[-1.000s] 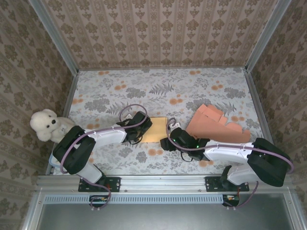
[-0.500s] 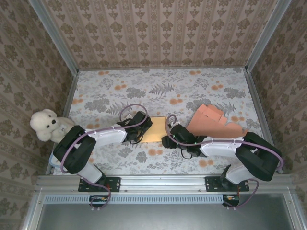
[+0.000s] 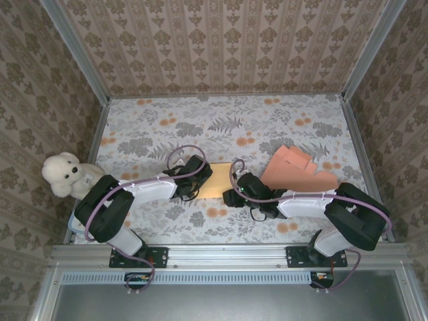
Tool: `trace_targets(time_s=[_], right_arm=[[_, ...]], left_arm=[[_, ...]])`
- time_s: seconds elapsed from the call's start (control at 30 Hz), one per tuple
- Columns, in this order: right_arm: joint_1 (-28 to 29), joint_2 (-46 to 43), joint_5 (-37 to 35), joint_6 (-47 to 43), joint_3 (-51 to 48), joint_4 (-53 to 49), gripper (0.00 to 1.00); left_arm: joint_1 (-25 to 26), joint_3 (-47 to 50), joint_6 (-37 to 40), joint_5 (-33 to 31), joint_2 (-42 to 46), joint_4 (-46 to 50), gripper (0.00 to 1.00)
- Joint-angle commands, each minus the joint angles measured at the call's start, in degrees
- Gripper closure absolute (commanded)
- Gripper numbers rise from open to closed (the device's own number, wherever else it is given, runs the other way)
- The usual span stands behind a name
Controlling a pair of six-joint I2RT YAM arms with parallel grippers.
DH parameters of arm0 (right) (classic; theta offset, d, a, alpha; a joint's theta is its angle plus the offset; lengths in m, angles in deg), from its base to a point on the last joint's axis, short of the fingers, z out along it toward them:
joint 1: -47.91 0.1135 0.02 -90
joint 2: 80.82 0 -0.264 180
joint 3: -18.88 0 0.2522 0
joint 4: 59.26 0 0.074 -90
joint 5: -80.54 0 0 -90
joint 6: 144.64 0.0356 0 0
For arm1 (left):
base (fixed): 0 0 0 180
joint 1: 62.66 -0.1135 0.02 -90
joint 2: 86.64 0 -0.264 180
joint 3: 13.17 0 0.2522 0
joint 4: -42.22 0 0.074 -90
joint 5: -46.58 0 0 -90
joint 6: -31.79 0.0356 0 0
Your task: Fold the paper box
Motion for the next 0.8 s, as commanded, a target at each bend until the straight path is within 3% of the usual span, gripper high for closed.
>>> trace_targets(time_s=[0.0, 0.3, 0.77], right_arm=[[-0.1, 0.1, 4.3, 1.6, -0.5, 3.2, 0.52], [-0.1, -1.8, 4.6, 1.7, -1.4, 2.9, 0.58], [0.0, 2.5, 0.4, -0.8, -2.3, 4.3, 0.58]], left_arm=[[0.9, 2.2, -1.4, 5.3, -5.0, 6.9, 0.15], [0.9, 2.4, -1.4, 5.1, -5.0, 6.8, 0.15], [1.0, 2.1, -2.1, 7.0, -5.2, 5.7, 0.15]])
